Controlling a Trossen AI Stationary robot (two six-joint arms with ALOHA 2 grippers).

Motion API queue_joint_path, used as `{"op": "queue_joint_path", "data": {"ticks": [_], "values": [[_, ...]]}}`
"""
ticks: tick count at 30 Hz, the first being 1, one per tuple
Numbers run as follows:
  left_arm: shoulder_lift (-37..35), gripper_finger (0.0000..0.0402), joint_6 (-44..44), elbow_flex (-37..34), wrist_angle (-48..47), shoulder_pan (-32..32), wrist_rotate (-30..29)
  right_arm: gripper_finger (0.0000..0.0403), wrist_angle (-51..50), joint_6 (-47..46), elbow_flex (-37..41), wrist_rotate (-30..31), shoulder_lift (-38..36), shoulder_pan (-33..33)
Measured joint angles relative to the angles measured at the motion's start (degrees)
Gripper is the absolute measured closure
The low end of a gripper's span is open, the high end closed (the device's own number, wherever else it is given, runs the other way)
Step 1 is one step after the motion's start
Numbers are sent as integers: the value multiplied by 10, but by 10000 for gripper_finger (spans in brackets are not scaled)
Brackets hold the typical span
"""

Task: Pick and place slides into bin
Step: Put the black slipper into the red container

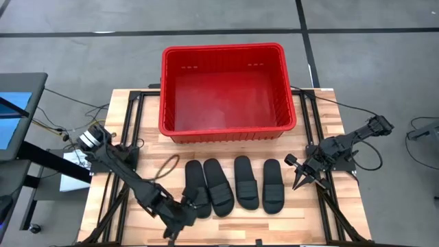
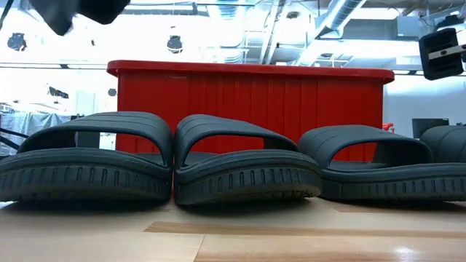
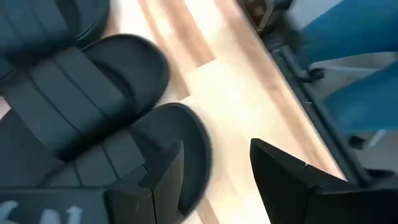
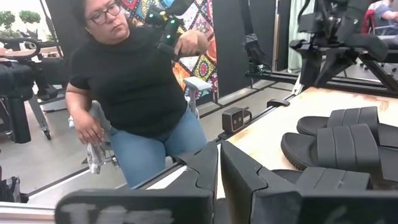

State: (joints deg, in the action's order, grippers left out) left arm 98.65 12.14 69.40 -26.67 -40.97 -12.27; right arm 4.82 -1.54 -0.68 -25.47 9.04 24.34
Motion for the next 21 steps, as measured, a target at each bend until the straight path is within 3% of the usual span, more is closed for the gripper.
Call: {"op": "queue_joint_path", "data": {"ticks": [9,15,21], "values": [[71,223,60,55,-34,32,3,392,-1,0,0,0,0,0],[76,223,106,54,-35,38,42,392,-1,0,0,0,0,0],[79,223,113,54,-32,36,44,392,-2,0,0,0,0,0]]}}
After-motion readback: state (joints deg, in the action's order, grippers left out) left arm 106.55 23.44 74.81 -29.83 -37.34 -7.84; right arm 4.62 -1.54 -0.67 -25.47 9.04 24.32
